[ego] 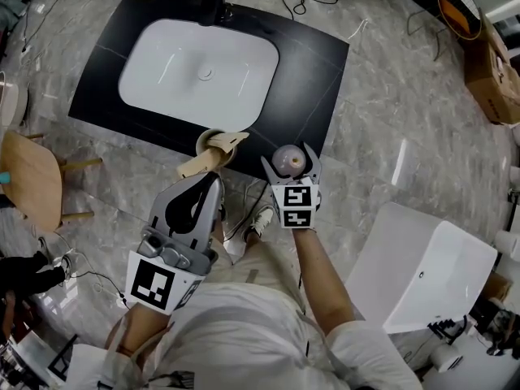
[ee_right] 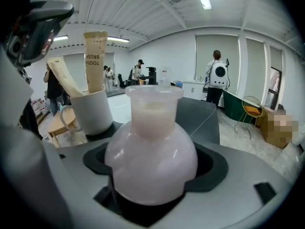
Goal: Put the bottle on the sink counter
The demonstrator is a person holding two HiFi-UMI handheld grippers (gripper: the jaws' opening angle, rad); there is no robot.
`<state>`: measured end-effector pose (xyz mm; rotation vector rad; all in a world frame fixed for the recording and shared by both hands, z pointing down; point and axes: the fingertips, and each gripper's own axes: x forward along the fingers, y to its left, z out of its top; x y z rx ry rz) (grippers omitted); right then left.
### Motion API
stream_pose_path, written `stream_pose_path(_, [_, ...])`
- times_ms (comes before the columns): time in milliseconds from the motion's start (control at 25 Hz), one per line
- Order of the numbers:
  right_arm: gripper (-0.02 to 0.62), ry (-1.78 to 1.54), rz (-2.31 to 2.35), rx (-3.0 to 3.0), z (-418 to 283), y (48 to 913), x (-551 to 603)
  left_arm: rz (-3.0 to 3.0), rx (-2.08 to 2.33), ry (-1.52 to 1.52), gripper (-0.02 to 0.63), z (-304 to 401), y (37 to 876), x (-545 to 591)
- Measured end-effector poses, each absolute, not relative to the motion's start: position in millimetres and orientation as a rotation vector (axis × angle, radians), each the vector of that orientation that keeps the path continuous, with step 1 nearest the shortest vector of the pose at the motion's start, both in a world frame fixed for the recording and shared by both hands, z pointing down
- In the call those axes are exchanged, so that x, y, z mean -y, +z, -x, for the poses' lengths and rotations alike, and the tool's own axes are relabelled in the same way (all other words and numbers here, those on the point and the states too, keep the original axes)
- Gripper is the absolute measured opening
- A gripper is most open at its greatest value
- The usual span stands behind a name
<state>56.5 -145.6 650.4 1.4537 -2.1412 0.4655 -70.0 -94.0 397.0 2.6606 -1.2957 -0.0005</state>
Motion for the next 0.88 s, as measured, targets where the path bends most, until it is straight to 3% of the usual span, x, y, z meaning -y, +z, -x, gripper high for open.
stream_pose_path(880, [0.416, 0.649, -1.358, 2.007, -54, 671, 149, -2.639, 1.291, -0.085, 0.014, 86, 389, 92])
